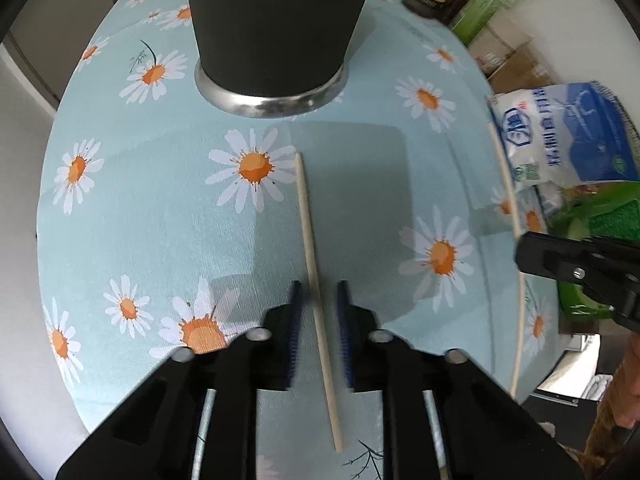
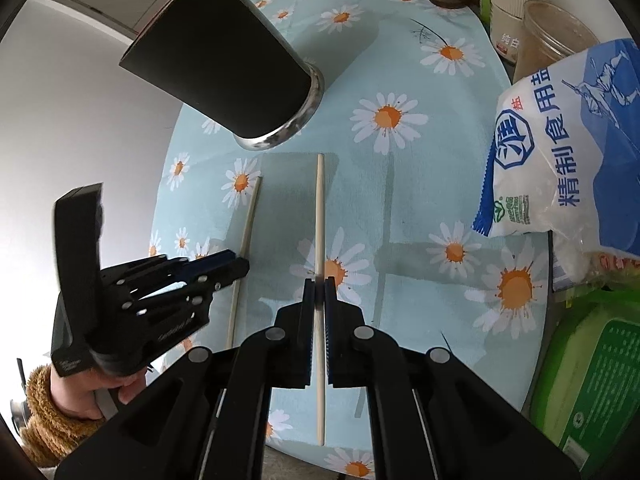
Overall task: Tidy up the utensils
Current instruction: 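Grasp the other chopstick with the left tool while the right tool holds its chopstick, then lift both chopsticks and carry both tools over the black cup, then open the left tool to drop its chopstick while the right tool releases its chopstick into the cup, then raise both open tools and pull them back from the cup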
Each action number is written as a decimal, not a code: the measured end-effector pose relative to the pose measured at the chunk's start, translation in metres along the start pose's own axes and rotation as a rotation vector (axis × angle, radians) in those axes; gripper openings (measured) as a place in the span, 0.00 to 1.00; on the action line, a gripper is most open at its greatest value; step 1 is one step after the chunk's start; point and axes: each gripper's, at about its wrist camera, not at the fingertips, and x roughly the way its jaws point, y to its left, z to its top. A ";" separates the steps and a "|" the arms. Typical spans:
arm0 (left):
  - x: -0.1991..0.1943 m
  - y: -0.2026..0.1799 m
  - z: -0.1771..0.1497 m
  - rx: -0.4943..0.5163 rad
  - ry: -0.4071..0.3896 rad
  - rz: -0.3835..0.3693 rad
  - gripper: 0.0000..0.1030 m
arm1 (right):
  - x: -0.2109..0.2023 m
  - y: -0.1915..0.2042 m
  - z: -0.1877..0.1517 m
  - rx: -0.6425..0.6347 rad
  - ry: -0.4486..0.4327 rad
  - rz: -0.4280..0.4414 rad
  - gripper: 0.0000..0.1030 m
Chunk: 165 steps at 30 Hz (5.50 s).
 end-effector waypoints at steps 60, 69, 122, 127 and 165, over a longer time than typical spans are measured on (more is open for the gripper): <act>-0.204 0.060 0.048 0.103 -0.762 -0.394 0.03 | -0.092 0.102 0.080 -0.190 -0.613 0.233 0.06; -0.218 0.062 0.067 0.123 -0.915 -0.404 0.03 | -0.116 0.107 0.090 -0.209 -0.776 0.260 0.06; -0.190 0.070 0.065 0.144 -0.992 -0.400 0.05 | -0.111 0.109 0.079 -0.235 -0.971 0.107 0.27; -0.202 0.070 0.044 0.151 -0.982 -0.382 0.22 | -0.128 0.113 0.055 -0.237 -0.989 0.070 0.43; -0.167 0.000 -0.162 0.044 -0.817 -0.012 0.94 | -0.116 0.065 -0.128 -0.370 -0.783 -0.057 0.95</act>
